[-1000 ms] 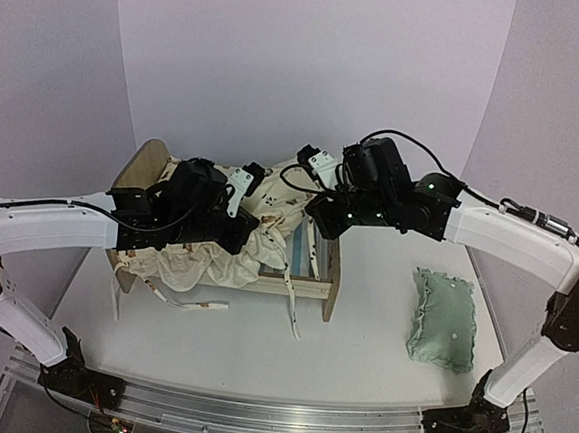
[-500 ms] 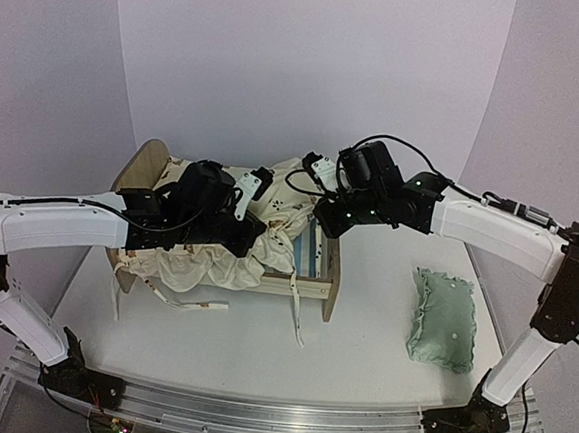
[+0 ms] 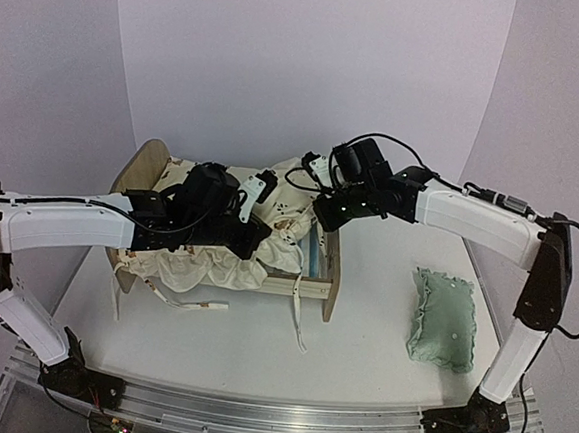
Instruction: Set up the pet bed
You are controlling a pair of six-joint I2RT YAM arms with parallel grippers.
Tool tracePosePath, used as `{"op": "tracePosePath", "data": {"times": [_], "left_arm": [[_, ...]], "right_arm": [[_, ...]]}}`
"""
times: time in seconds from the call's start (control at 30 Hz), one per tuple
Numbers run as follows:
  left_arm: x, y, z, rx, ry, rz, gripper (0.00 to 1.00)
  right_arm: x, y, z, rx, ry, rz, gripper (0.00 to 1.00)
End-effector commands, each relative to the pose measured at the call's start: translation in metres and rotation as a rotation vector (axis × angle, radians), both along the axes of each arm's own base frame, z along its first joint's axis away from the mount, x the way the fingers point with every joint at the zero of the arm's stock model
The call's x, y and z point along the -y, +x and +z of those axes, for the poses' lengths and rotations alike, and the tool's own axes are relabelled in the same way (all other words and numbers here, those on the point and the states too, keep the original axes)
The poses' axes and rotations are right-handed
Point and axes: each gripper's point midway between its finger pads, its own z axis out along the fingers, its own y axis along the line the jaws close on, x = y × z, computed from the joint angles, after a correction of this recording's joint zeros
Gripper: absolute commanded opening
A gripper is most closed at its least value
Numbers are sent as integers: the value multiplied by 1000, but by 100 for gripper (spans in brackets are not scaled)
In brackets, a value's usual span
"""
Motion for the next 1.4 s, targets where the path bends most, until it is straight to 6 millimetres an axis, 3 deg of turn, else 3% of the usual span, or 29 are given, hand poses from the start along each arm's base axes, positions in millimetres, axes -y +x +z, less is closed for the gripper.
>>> {"op": "tracePosePath", "data": {"times": [0.0, 0.23, 0.53, 0.67, 0.8, 0.97, 1.23, 1.37], "left_arm": [[6, 7, 13, 10, -39, 6, 0], [3, 5, 6, -2, -29, 6, 0], [6, 3, 7, -5, -39, -10, 0], [8, 2, 6, -11, -44, -20, 0], [9, 1, 5, -15, -46, -26, 0], [10, 0, 4, -18, -48, -32, 0], [9, 0, 3, -18, -43, -34, 0], [9, -1, 2, -20, -39, -36, 0]], "right_arm": [[-6, 11, 4, -4, 6, -4, 0], [12, -6, -16, -110, 48, -112, 0], [33, -33, -15, -286, 136, -296, 0], [36, -42, -7, -316, 157, -324, 0], [34, -49, -14, -381, 158, -338, 0], [27, -49, -26, -433, 165, -354, 0], [23, -38, -1, -399, 222, -346, 0], [28, -30, -24, -510, 253, -404, 0]]}}
